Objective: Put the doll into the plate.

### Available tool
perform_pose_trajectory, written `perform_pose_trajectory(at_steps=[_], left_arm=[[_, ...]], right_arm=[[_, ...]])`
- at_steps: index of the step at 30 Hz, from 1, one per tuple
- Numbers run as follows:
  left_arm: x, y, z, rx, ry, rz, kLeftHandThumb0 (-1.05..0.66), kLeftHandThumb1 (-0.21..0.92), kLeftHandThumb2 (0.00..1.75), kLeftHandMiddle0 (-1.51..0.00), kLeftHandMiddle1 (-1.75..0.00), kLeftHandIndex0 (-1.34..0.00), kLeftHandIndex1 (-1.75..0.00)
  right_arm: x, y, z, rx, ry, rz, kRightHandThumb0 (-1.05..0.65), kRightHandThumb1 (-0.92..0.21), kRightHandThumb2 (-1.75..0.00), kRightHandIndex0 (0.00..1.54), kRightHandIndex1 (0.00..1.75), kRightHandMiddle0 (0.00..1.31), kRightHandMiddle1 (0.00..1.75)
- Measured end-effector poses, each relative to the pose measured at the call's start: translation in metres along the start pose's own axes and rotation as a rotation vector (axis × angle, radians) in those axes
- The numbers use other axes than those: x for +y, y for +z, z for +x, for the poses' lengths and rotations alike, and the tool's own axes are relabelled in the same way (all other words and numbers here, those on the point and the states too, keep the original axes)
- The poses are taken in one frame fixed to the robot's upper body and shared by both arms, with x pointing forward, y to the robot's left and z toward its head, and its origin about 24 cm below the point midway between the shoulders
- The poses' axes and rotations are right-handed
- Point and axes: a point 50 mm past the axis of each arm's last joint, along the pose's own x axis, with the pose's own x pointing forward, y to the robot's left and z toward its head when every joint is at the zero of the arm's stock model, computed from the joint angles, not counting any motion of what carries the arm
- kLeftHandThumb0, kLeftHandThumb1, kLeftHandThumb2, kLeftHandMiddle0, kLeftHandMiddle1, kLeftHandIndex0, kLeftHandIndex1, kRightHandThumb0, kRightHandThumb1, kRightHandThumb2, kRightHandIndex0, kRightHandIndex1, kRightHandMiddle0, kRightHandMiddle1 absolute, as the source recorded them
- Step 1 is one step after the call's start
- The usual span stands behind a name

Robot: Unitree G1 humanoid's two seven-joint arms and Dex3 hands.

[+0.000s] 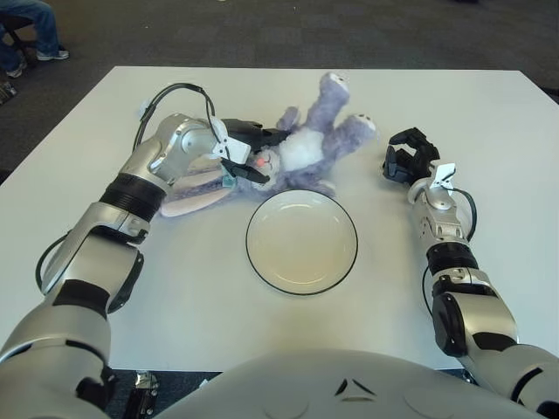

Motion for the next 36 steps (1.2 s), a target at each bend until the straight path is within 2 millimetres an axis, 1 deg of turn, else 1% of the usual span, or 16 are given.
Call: perform_pose_trajectory(at_steps=[5, 9, 12, 19, 21, 24, 28, 32, 33, 34, 36], left_arm=[[0.002, -0.003, -0.006, 0.032, -0.069, 0.042, -1.05, 0.92, 0.6, -0.29, -1.74, -0.01, -0.01], [0.003, -0.004, -0.01, 0.048, -0.081, 0.057, -1.03, 0.92, 0.55, -0.25, -1.75, -0.03, -0.04], [0.001, -0.007, -0.011, 0.058, -0.086, 0.057, -1.03, 0.92, 0.53, -0.19, -1.75, -0.01, -0.13], [0.0, -0.006, -0.012, 0.057, -0.106, 0.058, -1.04, 0.92, 0.47, -0.12, -1.75, 0.0, -0.21], [0.001, -0.005, -0.012, 0.053, -0.11, 0.058, -1.05, 0.92, 0.43, -0.1, -1.75, 0.0, -0.26], [0.001, -0.003, -0.012, 0.05, -0.116, 0.062, -1.05, 0.92, 0.33, -0.1, -1.75, 0.0, -0.38], [0.002, -0.001, -0.012, 0.045, -0.116, 0.071, -1.05, 0.92, 0.25, -0.11, -1.75, 0.0, -0.46], [-0.001, 0.001, -0.013, 0.043, -0.127, 0.095, -1.05, 0.91, 0.2, -0.11, -1.75, 0.0, -0.42], [-0.002, 0.002, -0.013, 0.043, -0.131, 0.103, -1.05, 0.92, 0.19, -0.11, -1.75, 0.0, -0.35], [-0.003, 0.002, -0.013, 0.046, -0.135, 0.115, -1.05, 0.92, 0.19, -0.11, -1.75, 0.0, -0.32], [-0.008, 0.002, -0.012, 0.057, -0.146, 0.14, -1.05, 0.92, 0.2, -0.12, -1.75, 0.0, -0.21]], right_arm=[[0.0, 0.0, 0.0, 0.003, -0.001, -0.001, -0.01, -0.28, -1.33, 0.65, 1.75, 0.47, 1.63], [-0.001, 0.0, -0.001, 0.005, -0.001, -0.005, -0.01, -0.27, -1.34, 0.65, 1.75, 0.47, 1.64], [-0.001, 0.0, -0.001, 0.005, 0.0, -0.007, -0.01, -0.27, -1.35, 0.66, 1.75, 0.47, 1.64], [-0.002, 0.0, -0.002, 0.003, -0.002, -0.009, -0.01, -0.26, -1.35, 0.66, 1.75, 0.49, 1.61], [-0.002, 0.0, -0.002, 0.002, -0.002, -0.01, -0.01, -0.26, -1.35, 0.66, 1.75, 0.5, 1.6], [-0.002, 0.001, -0.002, 0.0, -0.001, -0.01, -0.01, -0.25, -1.35, 0.66, 1.75, 0.51, 1.59], [-0.003, 0.001, -0.002, -0.003, -0.001, -0.01, -0.01, -0.25, -1.35, 0.66, 1.75, 0.51, 1.59], [-0.003, 0.001, -0.003, -0.002, 0.0, -0.01, -0.01, -0.26, -1.34, 0.66, 1.75, 0.52, 1.59], [-0.003, 0.001, -0.003, -0.001, 0.0, -0.01, -0.01, -0.26, -1.34, 0.66, 1.75, 0.52, 1.58], [-0.003, 0.001, -0.003, 0.001, 0.0, -0.01, -0.01, -0.26, -1.34, 0.66, 1.75, 0.52, 1.58], [-0.003, 0.001, -0.003, 0.004, 0.002, -0.01, -0.01, -0.26, -1.34, 0.66, 1.75, 0.52, 1.58]])
